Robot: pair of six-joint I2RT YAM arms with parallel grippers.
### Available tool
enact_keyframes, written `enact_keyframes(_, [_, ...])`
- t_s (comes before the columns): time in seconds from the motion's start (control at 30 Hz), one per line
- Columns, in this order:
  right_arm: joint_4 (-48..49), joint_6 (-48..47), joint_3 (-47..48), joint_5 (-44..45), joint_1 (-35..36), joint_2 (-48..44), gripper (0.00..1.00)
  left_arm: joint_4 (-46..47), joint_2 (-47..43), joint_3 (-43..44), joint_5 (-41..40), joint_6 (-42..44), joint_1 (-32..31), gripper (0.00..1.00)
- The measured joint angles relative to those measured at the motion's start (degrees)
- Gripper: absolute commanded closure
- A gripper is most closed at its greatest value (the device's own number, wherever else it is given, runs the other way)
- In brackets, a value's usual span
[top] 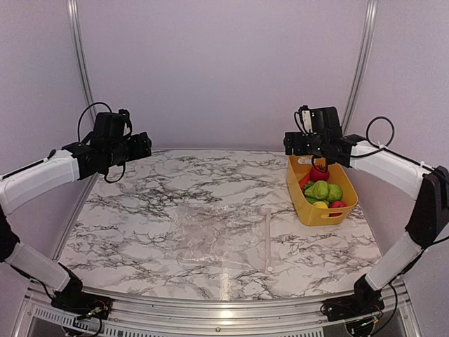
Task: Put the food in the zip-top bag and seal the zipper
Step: Move the bin to the center of the board.
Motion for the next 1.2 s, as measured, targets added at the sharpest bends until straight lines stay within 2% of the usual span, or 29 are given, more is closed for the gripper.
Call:
enact_keyframes(0.1, [-0.2,0.0,0.1,1.0,0.5,1.1,0.03,-2.3,0.1,0.0,0.3,-0.4,-0.3,0.14])
enact_keyframes(0.23, [-2.6,-1.0,2.7,0.3,0.9,3.6,0.09,-5.4,-0.1,0.0,0.4,-0.4,-0.6,0.15])
enact_keyframes(0.37, [-4.5,-2.4,7.2,-2.1,1.3,6.0,0.17,-9.5,-0.4,0.0,0.9,-0.8,0.1,0.27])
enact_keyframes(0.5, [-6.2,-2.5,12.1,-4.4,1.6,8.3,0.26,-14.0,-0.3,0.1,3.4,-2.2,2.6,0.34])
enact_keyframes(0.53, [-6.7,-2.3,13.5,-5.0,1.6,9.1,0.32,-15.0,-0.3,0.2,4.0,-2.6,3.2,0.34])
enact_keyframes(0.67, [-8.3,0.0,16.4,-7.4,1.7,12.8,0.40,-18.3,0.3,0.7,7.0,-4.5,4.9,0.31])
enact_keyframes(0.83, [-11.8,3.4,16.4,-6.4,1.9,17.2,0.43,-19.2,0.5,1.0,10.2,-6.5,5.0,0.27])
enact_keyframes(1.1, [-15.9,10.2,15.9,-1.1,0.3,18.3,0.46,-17.5,-0.1,0.2,17.3,-7.4,4.9,0.32])
enact_keyframes(1.2, [-16.6,12.1,15.3,-1.2,-1.4,19.1,0.52,-17.0,-0.2,0.0,19.8,-8.3,4.9,0.33])
